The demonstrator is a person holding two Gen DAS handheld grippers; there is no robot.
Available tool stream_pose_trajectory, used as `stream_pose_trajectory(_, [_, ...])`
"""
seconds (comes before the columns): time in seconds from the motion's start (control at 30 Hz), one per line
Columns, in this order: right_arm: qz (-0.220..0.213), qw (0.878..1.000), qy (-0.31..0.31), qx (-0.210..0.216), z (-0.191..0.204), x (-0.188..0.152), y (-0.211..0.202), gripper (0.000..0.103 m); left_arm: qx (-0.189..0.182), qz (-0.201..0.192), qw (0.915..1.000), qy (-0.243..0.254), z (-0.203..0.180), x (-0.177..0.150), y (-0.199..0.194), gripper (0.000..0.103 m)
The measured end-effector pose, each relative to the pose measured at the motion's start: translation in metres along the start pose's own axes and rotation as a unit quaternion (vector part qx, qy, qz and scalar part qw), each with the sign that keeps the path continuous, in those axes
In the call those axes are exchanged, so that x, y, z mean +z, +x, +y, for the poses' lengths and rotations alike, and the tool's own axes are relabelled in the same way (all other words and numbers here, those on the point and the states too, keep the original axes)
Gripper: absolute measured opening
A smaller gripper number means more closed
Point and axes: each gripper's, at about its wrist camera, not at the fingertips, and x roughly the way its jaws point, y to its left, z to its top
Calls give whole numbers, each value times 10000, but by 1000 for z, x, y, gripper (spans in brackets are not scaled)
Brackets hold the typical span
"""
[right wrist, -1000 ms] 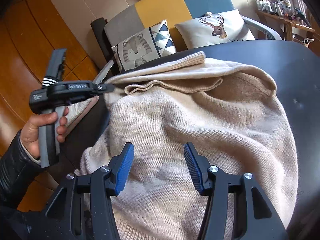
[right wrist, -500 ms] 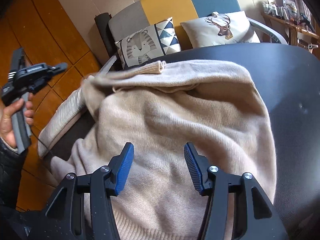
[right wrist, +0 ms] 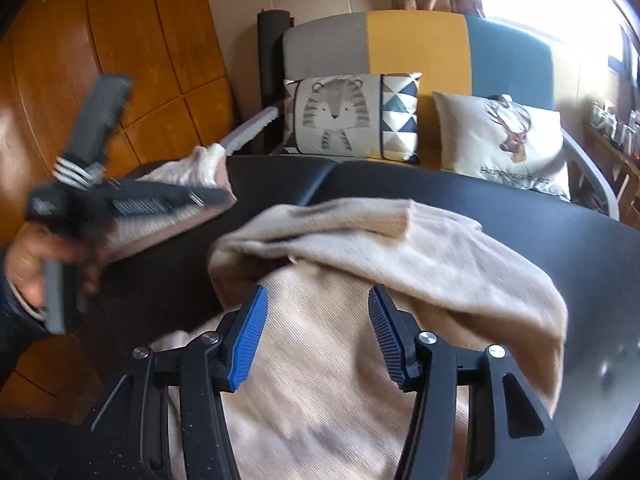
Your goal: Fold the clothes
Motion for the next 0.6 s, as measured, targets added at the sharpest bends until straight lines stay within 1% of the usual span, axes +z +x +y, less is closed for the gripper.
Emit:
stream_pose_trajectory(0.07, [26, 10000, 55, 4, 1, -1, 3, 57, -2, 143, 9996, 237, -8, -1, 14, 16])
stream_pose_trajectory(0.13, [88, 9999, 138, 4, -1, -4, 8, 63, 23, 257, 9984, 500, -18, -2, 26, 21])
stream_pose_trajectory(0.23, [171, 9995, 263, -15, -5, -8, 13, 64, 60, 427, 9951, 892, -32, -4, 45, 23])
stream_pose_trajectory(0.33, [208, 9991, 376, -32, -8, -11, 15, 64, 97, 597, 9899, 1283, -47, -6, 63, 23])
stream_pose_trajectory(0.4, [210, 9989, 422, -43, -9, -11, 16, 64, 234, 690, 9897, 1229, -45, -4, 73, 23])
stream_pose_trajectory(0.43, [215, 9990, 392, -55, -8, -11, 16, 64, 306, 744, 9907, 1101, -41, -2, 78, 23])
stream_pose_trajectory(0.5, [224, 9992, 329, -78, -5, -11, 17, 64, 292, 783, 9936, 763, -30, -1, 83, 23])
stream_pose_trajectory(0.57, [221, 9994, 184, -174, -2, -11, 17, 64, 301, 717, 9963, 367, -16, 1, 83, 22])
stream_pose_trajectory(0.6, [221, 9994, 93, -231, 0, -10, 18, 64, 350, 641, 9970, 258, -12, 1, 80, 17])
